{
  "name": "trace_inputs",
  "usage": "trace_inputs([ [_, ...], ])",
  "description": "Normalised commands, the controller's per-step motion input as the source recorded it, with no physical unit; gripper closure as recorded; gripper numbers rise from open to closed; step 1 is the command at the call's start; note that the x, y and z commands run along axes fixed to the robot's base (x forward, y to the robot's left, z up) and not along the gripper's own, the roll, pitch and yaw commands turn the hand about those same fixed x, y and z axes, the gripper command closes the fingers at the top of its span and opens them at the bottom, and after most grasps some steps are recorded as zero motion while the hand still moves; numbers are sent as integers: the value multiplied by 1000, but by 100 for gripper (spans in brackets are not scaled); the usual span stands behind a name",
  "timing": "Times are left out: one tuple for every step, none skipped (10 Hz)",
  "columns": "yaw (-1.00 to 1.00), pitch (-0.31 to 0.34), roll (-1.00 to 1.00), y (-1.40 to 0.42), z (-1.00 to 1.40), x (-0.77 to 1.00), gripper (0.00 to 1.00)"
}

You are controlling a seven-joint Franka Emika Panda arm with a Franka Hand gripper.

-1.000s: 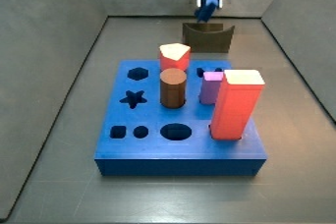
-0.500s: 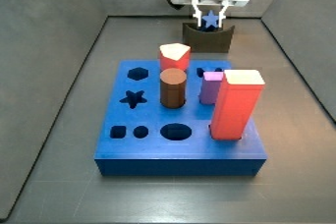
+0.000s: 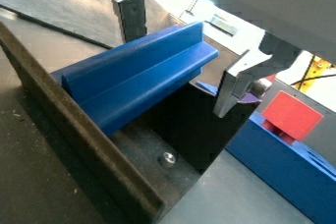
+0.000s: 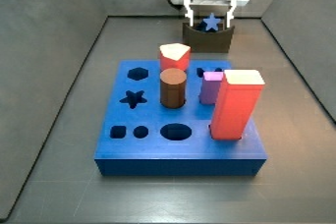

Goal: Pick up the star object. Move up. Place the star object on the fixture. Regrasp the star object. Move to above the board. Insert the star object.
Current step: Regrasp the star object.

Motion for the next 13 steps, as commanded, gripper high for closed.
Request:
trace_inputs([
  [-22, -14, -68, 7, 1000, -8, 0],
  [-12, -10, -50, 11, 1000, -17, 0],
  [8, -1, -12, 5, 1000, -22, 0],
  [15, 10, 8, 4, 1000, -29, 0],
  [19, 23, 27, 4, 829, -36, 0],
  [21, 34, 32, 4, 708, -35, 0],
  [16, 54, 37, 6, 470, -28, 0],
  [7, 69, 37, 6, 287, -28, 0],
  [40, 68, 1000, -816, 803, -128, 0],
  [38, 68, 1000, -804, 708, -111, 0],
  [37, 56, 1000, -650, 544, -116, 0],
  [35, 48, 1000, -499, 353, -121, 0],
  [35, 43, 1000, -290, 98, -80, 0],
])
